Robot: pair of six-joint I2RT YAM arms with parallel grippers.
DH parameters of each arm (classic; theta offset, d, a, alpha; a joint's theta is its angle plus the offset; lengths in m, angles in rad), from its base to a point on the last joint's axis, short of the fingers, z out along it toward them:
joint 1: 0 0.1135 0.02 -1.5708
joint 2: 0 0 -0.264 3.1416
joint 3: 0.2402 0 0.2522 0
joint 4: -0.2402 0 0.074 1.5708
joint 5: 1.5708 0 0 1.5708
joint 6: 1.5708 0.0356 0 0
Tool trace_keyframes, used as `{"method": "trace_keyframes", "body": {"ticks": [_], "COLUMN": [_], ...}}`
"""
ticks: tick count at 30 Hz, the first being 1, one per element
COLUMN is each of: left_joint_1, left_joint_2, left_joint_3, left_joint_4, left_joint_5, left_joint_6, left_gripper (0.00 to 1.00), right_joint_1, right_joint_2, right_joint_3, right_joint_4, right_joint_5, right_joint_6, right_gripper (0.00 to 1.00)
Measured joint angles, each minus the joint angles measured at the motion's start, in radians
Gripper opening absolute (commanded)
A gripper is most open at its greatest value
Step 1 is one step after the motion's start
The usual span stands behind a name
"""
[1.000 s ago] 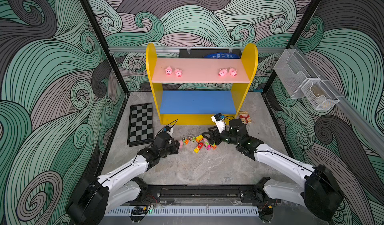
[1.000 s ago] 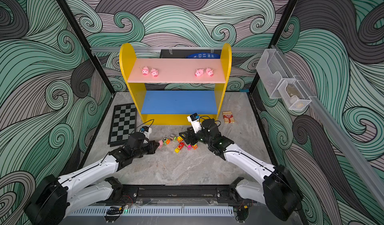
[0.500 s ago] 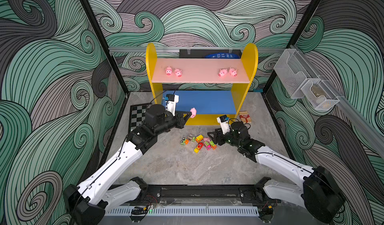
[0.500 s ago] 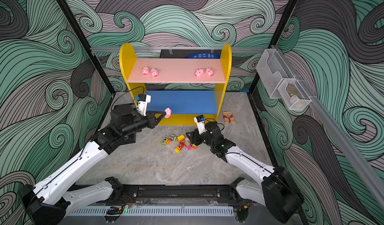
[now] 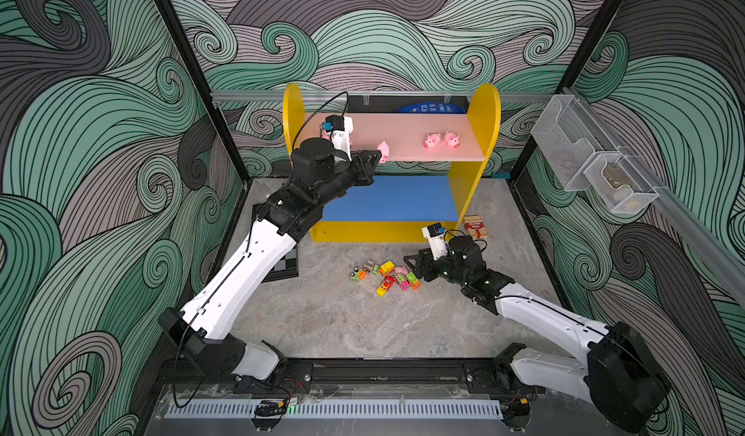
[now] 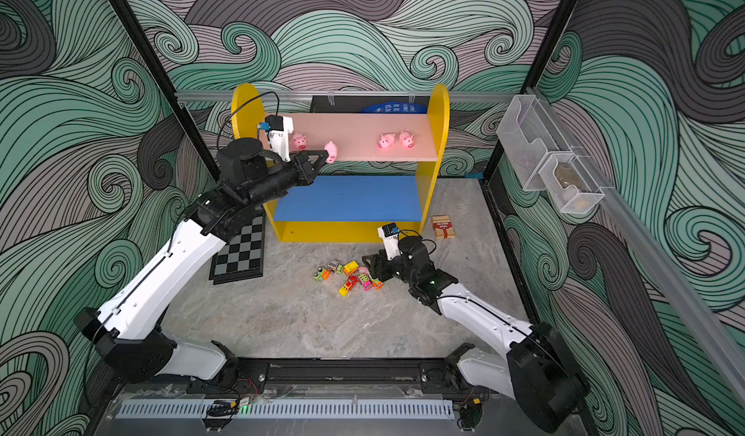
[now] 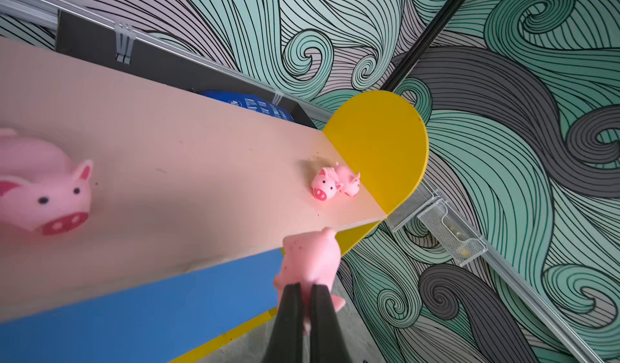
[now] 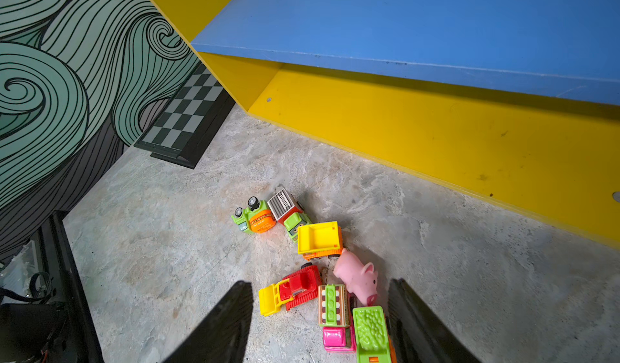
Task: Organize plastic toys on shelves
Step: Place the plastic toy on the shelf.
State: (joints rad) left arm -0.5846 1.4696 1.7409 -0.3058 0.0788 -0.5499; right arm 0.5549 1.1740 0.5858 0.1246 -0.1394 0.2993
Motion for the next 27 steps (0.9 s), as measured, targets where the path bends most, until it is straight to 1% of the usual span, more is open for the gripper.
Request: {"method": "trace_keyframes", "body": {"ticks": [7,12,18,27], "left_joint_1": [0.005,0.022,0.049,0.074], "left_joint_2": [0.155,0.198,0.198,0.218], "left_joint_3": [0.187,0.279,0.325,0.335], "left_joint_4": [-0.109,-0.167,-0.225,-0.259], "left_joint_5": [-0.066,-0.098,-0.132,-0.142], "left_joint_6": [-0.013,-0.028,-0.046,-0.064], "left_gripper": [0.0,0.0,0.0,0.0], "right_joint_1": [0.0,0.0,0.0,0.0], "right_joint_2": [-0.003,-0.006,-0.009,-0.011], "right_joint_3": [-0.006,-0.01,-0.01,-0.01], "right_joint_4": [0.0,0.0,0.0,0.0], "right_joint_5": [0.0,0.0,0.0,0.0], "right_joint_6": [0.011,0.022,0.029,0.034], "right_gripper": [0.67,0.67,0.67,0.67]}}
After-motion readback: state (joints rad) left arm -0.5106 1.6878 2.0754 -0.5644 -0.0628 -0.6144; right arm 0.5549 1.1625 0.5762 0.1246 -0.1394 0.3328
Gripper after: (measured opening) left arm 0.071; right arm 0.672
